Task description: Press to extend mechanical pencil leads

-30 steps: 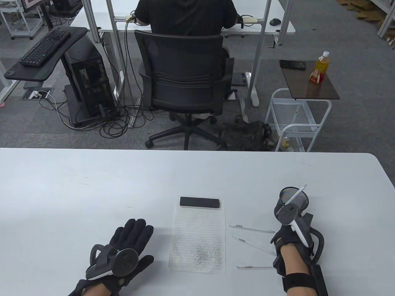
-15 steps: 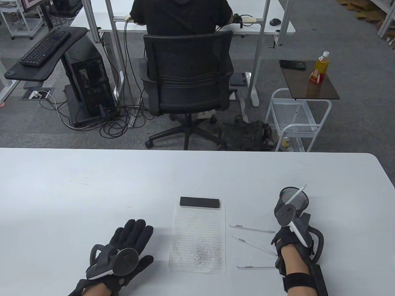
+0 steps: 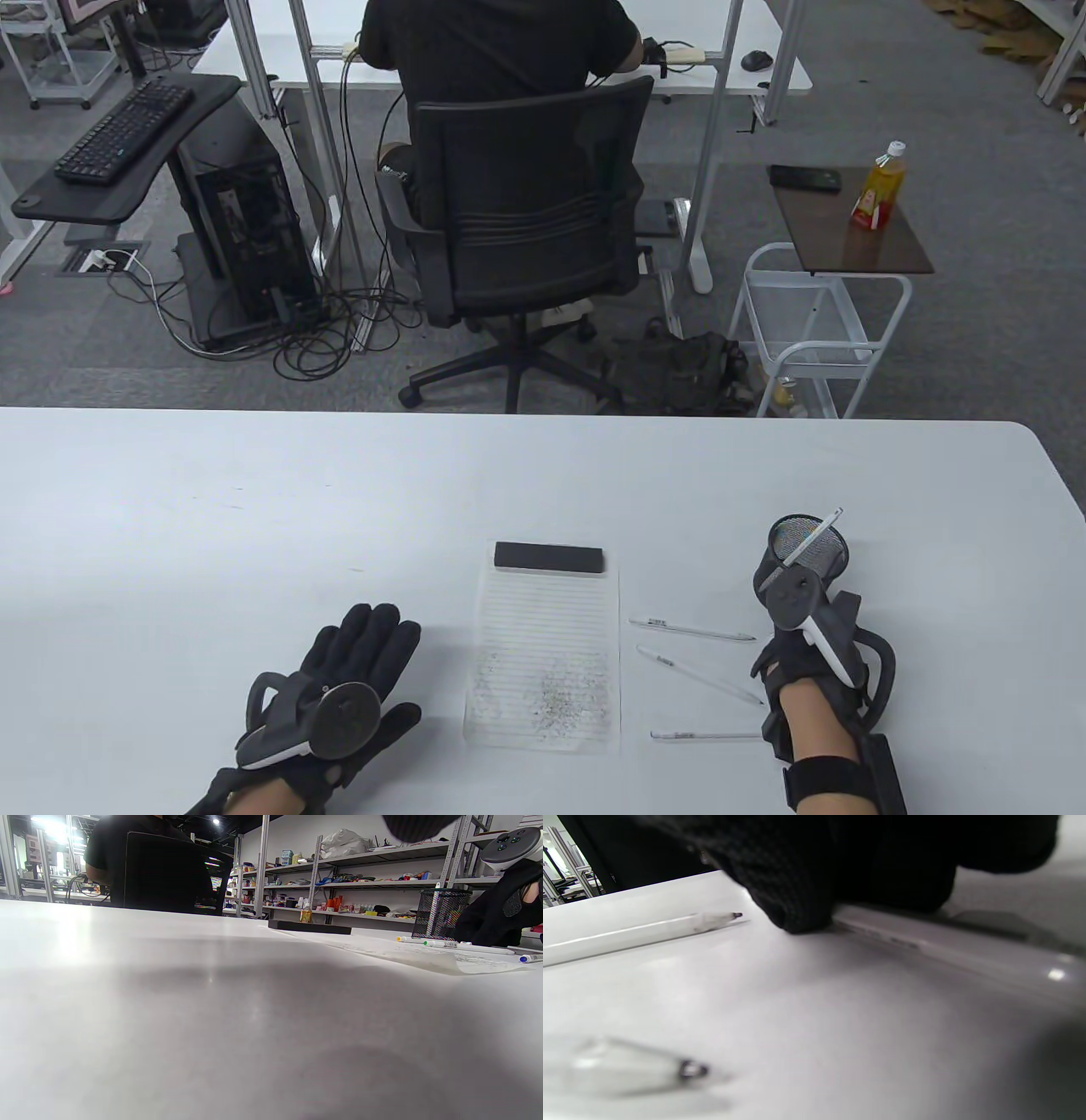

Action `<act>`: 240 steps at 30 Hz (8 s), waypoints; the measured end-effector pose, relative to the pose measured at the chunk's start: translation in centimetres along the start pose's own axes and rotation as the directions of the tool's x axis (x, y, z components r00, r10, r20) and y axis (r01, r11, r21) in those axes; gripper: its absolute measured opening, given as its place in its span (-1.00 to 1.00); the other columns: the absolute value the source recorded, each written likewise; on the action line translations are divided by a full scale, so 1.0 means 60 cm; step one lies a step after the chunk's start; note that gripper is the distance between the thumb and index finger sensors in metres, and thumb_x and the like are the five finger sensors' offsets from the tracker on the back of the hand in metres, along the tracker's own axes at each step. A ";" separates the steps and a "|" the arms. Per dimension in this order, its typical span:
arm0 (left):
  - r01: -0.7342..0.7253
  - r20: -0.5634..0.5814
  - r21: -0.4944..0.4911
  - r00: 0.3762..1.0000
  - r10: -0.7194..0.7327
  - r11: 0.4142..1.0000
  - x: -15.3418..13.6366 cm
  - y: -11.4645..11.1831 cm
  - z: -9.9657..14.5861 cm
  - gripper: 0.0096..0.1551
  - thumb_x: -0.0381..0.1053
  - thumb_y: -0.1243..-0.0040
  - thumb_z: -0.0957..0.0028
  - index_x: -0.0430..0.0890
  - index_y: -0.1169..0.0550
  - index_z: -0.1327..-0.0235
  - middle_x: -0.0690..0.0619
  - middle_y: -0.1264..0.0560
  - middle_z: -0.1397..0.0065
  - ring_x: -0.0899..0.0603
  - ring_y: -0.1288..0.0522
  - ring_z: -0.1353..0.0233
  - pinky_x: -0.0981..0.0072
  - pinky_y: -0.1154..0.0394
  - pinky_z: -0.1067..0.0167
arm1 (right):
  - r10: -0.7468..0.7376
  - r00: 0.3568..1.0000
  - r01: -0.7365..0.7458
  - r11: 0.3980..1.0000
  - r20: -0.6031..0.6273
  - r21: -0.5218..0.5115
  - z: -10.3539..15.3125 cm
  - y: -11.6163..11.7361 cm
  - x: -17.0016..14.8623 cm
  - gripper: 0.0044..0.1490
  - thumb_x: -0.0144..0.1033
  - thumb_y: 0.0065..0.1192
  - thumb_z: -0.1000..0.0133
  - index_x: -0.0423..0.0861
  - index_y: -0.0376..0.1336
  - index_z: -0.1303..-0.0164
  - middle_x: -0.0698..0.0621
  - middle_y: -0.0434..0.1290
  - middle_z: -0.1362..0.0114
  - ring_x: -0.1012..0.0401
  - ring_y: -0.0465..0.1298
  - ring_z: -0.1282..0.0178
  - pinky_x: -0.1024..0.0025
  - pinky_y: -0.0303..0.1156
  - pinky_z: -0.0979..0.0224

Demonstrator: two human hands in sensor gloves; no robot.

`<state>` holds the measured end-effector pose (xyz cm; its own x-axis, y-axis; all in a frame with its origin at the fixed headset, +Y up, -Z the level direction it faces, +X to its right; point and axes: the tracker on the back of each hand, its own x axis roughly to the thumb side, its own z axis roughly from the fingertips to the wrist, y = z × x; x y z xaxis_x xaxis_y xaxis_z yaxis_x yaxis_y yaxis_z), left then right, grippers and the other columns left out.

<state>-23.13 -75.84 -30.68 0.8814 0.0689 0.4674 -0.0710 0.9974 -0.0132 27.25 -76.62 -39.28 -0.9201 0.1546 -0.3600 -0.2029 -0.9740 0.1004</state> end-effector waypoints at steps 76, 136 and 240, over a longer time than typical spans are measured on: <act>-0.015 -0.020 0.039 1.000 0.015 0.999 -0.005 0.009 0.008 0.05 0.40 -0.01 0.02 0.01 0.01 -0.66 -0.14 0.06 -0.73 -0.44 0.01 -0.70 -0.37 -0.07 -0.50 | -0.940 0.026 0.971 0.105 0.341 0.215 0.013 -0.193 -0.027 -0.41 -0.01 0.04 -0.20 -0.04 0.38 -0.32 -0.37 0.31 -0.53 -0.48 0.23 -0.56 -0.64 0.04 -0.43; -0.034 -0.001 0.048 0.999 0.034 0.998 -0.006 0.007 0.009 0.05 0.40 -0.01 0.02 0.01 0.01 -0.67 -0.14 0.06 -0.73 -0.44 0.01 -0.70 -0.37 -0.07 -0.50 | -0.837 -0.542 0.736 -0.427 0.079 0.525 0.086 0.075 0.178 -0.16 0.31 -0.12 -0.27 -0.24 0.44 0.01 -0.06 0.51 0.19 -0.06 0.49 0.26 -0.26 0.43 -0.09; -0.017 0.010 0.045 1.000 0.016 0.999 -0.006 0.005 0.005 0.05 0.39 0.00 0.01 0.02 0.01 -0.67 -0.14 0.07 -0.73 -0.44 0.02 -0.70 -0.37 -0.06 -0.51 | -0.579 0.601 0.453 0.815 0.551 0.362 0.113 -0.127 0.146 -0.33 -0.62 0.03 -0.17 -0.25 0.00 -0.52 -0.26 0.08 -0.42 -0.21 0.32 -0.22 -0.19 0.46 -0.16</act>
<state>-23.61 -75.57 -30.58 0.8756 0.0848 0.4756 -0.1065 0.9941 0.0187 18.47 -66.72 -36.88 -0.6200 0.7479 0.2371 -0.7034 -0.6637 0.2543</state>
